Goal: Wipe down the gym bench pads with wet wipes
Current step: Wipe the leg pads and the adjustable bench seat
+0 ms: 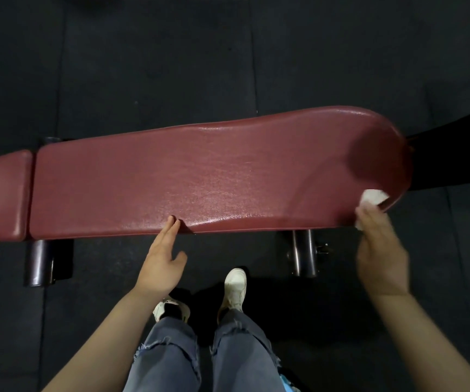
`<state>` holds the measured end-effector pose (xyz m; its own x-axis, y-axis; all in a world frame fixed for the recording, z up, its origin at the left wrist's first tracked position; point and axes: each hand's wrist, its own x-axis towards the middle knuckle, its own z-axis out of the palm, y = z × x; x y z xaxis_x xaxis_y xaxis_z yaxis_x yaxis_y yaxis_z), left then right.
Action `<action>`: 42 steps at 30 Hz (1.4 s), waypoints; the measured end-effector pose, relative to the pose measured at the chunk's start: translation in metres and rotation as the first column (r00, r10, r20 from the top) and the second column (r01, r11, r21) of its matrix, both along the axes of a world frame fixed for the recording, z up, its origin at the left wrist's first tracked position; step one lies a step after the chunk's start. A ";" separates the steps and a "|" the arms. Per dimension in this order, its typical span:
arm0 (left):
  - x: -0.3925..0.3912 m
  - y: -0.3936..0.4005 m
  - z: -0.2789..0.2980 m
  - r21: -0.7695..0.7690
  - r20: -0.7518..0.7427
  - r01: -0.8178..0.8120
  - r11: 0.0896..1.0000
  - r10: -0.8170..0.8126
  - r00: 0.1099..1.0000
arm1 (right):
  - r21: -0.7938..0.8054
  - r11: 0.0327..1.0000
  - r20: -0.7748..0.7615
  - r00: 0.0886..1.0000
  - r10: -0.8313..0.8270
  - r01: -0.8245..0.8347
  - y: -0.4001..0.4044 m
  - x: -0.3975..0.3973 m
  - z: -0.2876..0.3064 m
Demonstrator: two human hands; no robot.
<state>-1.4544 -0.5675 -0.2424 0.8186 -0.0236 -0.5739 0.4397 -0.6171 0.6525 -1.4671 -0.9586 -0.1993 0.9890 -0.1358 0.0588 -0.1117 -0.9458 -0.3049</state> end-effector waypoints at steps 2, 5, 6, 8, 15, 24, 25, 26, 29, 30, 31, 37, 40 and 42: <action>0.001 0.001 0.002 -0.021 0.007 -0.025 0.999 0.025 1.000 | 0.027 0.995 -0.007 0.995 0.099 -0.099 0.053 0.001 -0.021; 0.003 0.009 0.000 -0.020 0.041 -0.058 0.998 0.059 0.997 | 0.160 0.963 -0.059 0.972 0.227 -0.215 0.139 0.006 -0.044; 0.003 0.012 -0.002 -0.015 0.043 -0.080 0.997 0.080 0.996 | 0.217 0.948 -0.050 0.967 0.250 -0.234 0.164 0.007 -0.050; 0.001 0.019 -0.005 -0.005 0.033 -0.120 0.993 0.120 0.992 | 0.274 0.907 -0.072 0.934 0.350 -0.319 0.209 0.013 -0.056; -0.010 0.033 -0.001 0.010 0.009 -0.105 0.994 0.105 0.994 | 0.124 0.541 -0.185 0.516 0.836 -0.832 0.257 0.047 -0.065; -0.009 0.009 0.001 0.009 0.135 -0.005 1.000 0.004 0.991 | -0.078 0.649 -0.195 0.650 0.735 -0.757 0.015 0.026 -0.008; -0.006 0.004 0.002 0.011 0.137 -0.002 1.000 0.000 0.991 | -0.096 0.726 -0.180 0.729 0.660 -0.681 -0.009 0.022 0.004; -0.005 -0.001 0.003 0.012 0.134 0.005 1.000 -0.007 0.991 | -0.119 0.800 -0.164 0.806 0.569 -0.589 -0.030 0.019 0.016; 0.000 -0.012 0.003 0.013 0.125 0.048 0.999 -0.049 0.991 | -0.174 0.953 -0.124 0.965 0.230 -0.249 -0.065 0.011 0.027; 0.001 -0.013 0.004 0.011 0.121 0.058 0.998 -0.059 0.991 | -0.153 0.980 -0.095 0.989 0.115 -0.129 -0.064 0.007 0.025; 0.002 -0.014 0.004 0.008 0.118 0.060 0.998 -0.061 0.991 | -0.096 0.995 -0.051 0.999 0.004 -0.009 -0.055 0.005 0.022; 0.004 -0.002 0.004 0.000 0.108 0.006 1.000 -0.006 0.994 | 0.229 0.961 0.107 0.985 0.135 -0.156 0.085 0.025 0.007; 0.003 0.009 0.001 -0.001 0.097 -0.024 1.000 0.024 0.995 | 0.374 0.831 0.059 0.905 0.421 -0.411 0.164 0.043 -0.002; 0.002 0.015 -0.001 0.000 0.105 -0.026 1.000 0.026 0.994 | 0.377 0.761 0.001 0.822 0.569 -0.528 0.198 0.055 -0.014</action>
<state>-1.4528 -0.5523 -0.2430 0.8744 -0.0004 -0.4852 0.3852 -0.6074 0.6948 -1.4116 -0.7603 -0.2133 0.8973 0.4414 0.0046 0.3420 -0.6885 -0.6395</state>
